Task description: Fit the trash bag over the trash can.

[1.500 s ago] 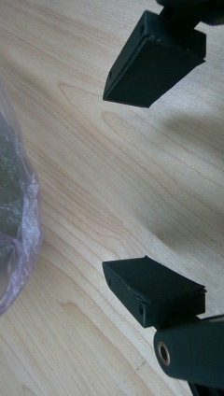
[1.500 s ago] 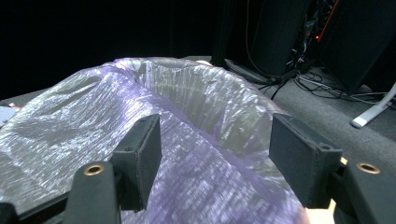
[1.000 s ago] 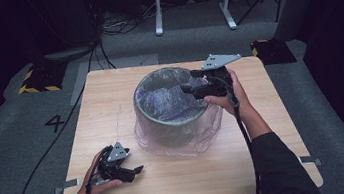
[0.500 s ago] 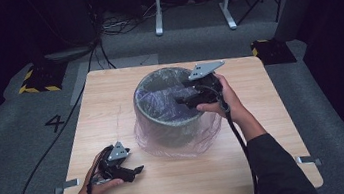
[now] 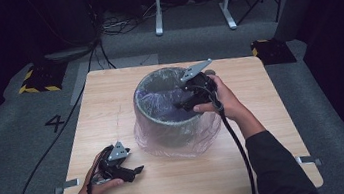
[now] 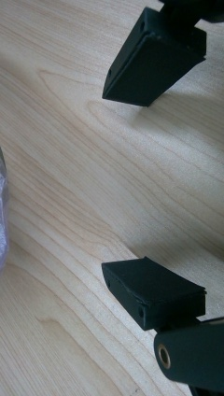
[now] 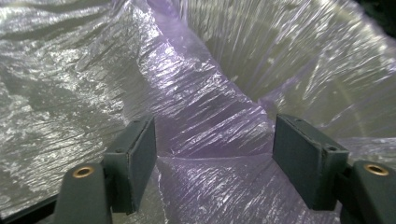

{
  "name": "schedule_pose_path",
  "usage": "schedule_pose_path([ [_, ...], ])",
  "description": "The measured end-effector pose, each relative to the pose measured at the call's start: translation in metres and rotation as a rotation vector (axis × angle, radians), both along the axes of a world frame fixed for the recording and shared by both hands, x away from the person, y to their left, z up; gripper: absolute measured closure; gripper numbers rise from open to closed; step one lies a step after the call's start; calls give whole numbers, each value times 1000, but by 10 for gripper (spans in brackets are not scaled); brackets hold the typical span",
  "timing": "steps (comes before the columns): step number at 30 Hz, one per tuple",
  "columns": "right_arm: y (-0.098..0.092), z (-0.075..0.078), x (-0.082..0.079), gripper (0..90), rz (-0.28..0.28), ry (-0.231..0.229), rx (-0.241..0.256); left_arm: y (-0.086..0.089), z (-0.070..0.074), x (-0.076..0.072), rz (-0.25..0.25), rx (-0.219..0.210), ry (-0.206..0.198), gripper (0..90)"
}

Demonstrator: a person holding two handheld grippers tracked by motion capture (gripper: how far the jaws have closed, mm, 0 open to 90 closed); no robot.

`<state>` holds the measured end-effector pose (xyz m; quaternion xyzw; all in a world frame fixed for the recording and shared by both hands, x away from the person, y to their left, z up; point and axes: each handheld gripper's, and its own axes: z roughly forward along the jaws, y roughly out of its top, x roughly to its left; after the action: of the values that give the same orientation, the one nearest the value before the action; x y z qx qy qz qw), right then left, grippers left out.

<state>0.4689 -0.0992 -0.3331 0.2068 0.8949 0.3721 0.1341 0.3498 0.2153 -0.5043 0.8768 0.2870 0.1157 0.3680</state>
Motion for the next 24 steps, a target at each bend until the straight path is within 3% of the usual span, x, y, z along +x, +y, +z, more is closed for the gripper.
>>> schedule_pose_path([
  [4,3,0,2,299,2,24,-35,0,0,0,0,0,0,148],
  [12,11,0,5,290,29,62,-152,0,0,0,-2,1,0,148],
  [17,14,0,7,275,15,95,-206,0,0,0,-2,-1,-1,149],
  [24,13,0,7,263,14,99,-197,0,0,0,-2,1,0,149],
])
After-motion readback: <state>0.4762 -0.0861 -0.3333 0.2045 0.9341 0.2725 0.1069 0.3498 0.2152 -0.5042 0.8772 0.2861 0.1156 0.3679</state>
